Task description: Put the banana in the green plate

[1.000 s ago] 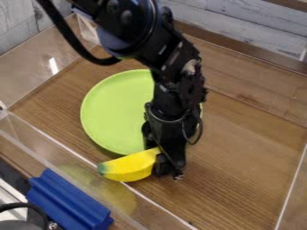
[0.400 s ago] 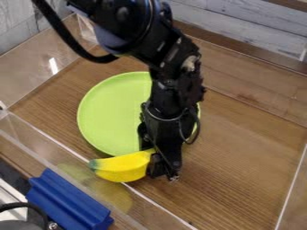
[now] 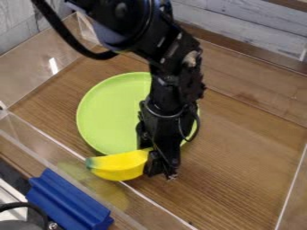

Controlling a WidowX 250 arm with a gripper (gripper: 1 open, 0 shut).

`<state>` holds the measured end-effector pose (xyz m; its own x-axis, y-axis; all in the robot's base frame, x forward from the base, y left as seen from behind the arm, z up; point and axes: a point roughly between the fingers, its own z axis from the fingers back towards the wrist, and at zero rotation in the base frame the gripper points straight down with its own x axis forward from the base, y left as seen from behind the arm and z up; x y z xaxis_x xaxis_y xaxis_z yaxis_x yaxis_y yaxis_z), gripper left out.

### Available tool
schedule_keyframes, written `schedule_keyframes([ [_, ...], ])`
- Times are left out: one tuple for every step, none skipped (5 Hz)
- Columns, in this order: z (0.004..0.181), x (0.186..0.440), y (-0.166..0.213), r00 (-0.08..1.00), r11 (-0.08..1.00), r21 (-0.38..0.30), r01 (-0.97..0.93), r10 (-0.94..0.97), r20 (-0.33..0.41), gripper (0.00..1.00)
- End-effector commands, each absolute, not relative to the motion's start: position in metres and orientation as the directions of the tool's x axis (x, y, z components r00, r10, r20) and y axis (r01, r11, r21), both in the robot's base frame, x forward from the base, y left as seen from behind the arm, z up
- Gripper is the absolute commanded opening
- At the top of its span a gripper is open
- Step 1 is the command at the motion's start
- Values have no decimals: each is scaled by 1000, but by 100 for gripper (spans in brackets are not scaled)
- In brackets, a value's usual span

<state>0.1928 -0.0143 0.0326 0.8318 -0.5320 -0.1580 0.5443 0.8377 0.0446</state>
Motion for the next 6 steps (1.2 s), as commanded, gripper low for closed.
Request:
schedule_keyframes([
  [48,203,-16,834,833,71,549,-540,-115,0],
  [49,202,-15,838,837,69,542,-533,-120,0],
  [50,201,-14,842,842,68,535,-525,-124,0],
  [52,200,-14,846,846,67,528,-518,-128,0],
  [52,199,-13,850,851,65,521,-511,-132,0],
  [53,199,-12,853,855,64,515,-504,-135,0],
])
